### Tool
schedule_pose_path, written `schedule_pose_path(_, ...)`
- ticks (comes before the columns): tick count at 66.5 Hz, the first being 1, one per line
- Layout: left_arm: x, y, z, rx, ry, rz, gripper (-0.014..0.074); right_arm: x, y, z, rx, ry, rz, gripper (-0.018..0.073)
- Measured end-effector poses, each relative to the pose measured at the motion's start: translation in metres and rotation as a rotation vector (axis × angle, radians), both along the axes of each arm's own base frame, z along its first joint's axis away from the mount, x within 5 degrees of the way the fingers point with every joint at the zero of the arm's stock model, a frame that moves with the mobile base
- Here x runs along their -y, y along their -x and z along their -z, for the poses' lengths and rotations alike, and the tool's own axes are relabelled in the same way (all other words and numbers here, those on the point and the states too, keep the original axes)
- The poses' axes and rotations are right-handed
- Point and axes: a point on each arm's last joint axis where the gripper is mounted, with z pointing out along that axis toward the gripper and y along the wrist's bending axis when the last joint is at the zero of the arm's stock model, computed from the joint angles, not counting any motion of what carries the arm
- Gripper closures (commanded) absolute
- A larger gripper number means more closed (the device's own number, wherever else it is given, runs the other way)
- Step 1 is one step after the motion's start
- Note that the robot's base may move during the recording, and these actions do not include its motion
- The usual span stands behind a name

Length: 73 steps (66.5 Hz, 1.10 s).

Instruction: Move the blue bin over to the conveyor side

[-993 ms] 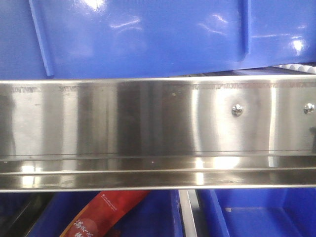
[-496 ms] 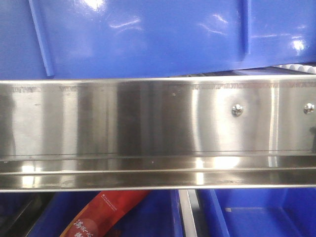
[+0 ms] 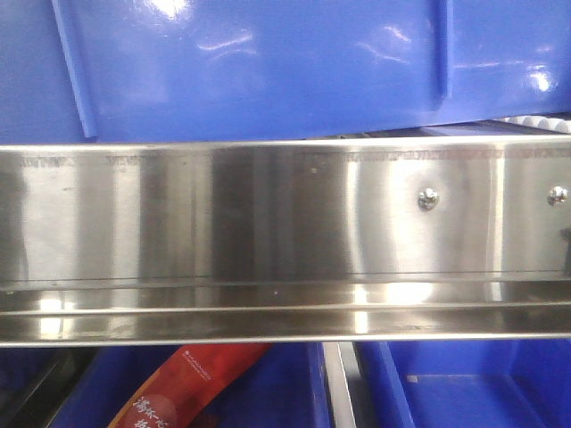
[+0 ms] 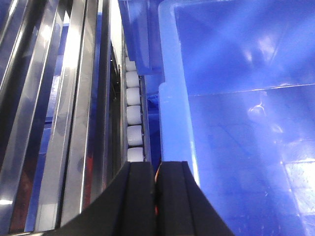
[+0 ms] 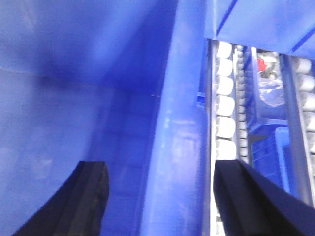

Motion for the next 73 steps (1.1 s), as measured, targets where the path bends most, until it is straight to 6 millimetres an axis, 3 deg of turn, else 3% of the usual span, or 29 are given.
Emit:
schedule_pose_path(14, 0.0, 0.0, 0.0, 0.0, 0.0, 0.0, 0.061, 0.0, 0.0, 0.0, 0.0, -0.002, 0.002, 0.0249)
schedule_pose_path(37, 0.001, -0.001, 0.001, -0.006, 0.006, 0.002, 0.0604, 0.0, -0.001, -0.002, 0.019, -0.007, 0.013, 0.0656)
schedule_pose_path(43, 0.001, -0.005, 0.005, -0.018, 0.015, 0.005, 0.0546, 0.0, -0.001, -0.002, 0.019, -0.007, 0.013, 0.0647)
schedule_pose_path(58, 0.002, -0.025, 0.015, 0.017, 0.027, 0.009, 0.0253, 0.0, -0.001, -0.003, 0.018, -0.008, 0.015, 0.0648)
schedule_pose_path(73, 0.004, -0.034, 0.021, 0.017, 0.056, 0.016, 0.0225, 0.0, -0.001, -0.003, 0.018, -0.008, 0.015, 0.0648)
